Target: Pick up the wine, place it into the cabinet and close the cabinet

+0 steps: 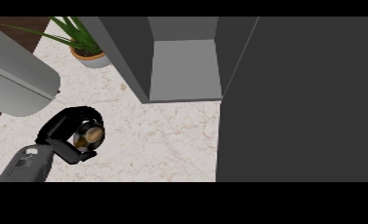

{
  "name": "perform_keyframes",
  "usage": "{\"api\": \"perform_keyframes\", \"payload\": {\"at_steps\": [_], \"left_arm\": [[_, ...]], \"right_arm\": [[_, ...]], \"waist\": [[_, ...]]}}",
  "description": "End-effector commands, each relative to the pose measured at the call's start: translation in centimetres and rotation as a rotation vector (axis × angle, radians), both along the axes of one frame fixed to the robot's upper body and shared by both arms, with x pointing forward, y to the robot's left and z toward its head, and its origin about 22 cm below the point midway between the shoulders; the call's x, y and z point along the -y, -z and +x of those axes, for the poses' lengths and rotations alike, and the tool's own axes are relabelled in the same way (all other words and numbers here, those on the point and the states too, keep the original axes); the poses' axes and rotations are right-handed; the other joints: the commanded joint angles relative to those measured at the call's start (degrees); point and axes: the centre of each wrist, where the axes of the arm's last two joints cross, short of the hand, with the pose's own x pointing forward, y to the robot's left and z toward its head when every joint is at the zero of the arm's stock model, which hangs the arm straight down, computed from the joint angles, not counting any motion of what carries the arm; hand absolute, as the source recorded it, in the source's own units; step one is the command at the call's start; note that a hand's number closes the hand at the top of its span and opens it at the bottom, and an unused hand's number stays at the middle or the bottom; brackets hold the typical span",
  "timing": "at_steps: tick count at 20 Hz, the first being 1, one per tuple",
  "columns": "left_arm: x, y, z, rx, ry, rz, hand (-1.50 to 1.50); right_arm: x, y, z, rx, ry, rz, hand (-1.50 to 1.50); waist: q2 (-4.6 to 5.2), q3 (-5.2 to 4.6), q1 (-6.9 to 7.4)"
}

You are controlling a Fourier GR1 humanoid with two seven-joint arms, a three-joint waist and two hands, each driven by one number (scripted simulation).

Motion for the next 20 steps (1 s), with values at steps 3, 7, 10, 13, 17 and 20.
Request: {"api": "perform_keyframes", "payload": {"at_steps": [3, 7, 10, 13, 17, 20], "left_arm": [[3.2, 3.8, -2.5, 0.119, -0.188, -0.144, 1.50], [6.8, 7.1, -5.9, 0.082, -0.524, -0.157, 1.50], [7.8, 5.6, -4.3, 0.190, -0.544, -0.078, 1.50], [7.1, 4.3, -3.0, 0.240, -0.548, 0.007, 1.50], [9.2, 3.0, -2.9, 0.213, -0.538, 0.097, 1.50], [12.1, 1.7, -2.2, 0.170, -0.542, 0.063, 1.50]], "right_arm": [[-0.4, -2.0, -1.6, 0.025, 0.006, 0.012, -1.50], [0.4, -1.3, -1.3, 0.039, 0.017, 0.024, -1.50], [0.4, -2.5, -2.5, 0.016, 0.012, 0.003, -1.50], [0.4, -2.6, -2.5, 0.011, 0.009, 0.012, -1.50], [0.5, -2.1, -3.1, -0.003, 0.006, 0.003, -1.50], [-0.3, -2.3, -1.8, 0.014, 0.037, 0.021, -1.50]], "waist": [[0.02, -0.18, 1.11], [-0.26, -0.05, 1.62], [-0.36, 0.04, 1.77], [-0.22, 0.03, 1.72], [-0.36, 0.08, 1.80], [-0.39, 0.07, 2.50]]}}
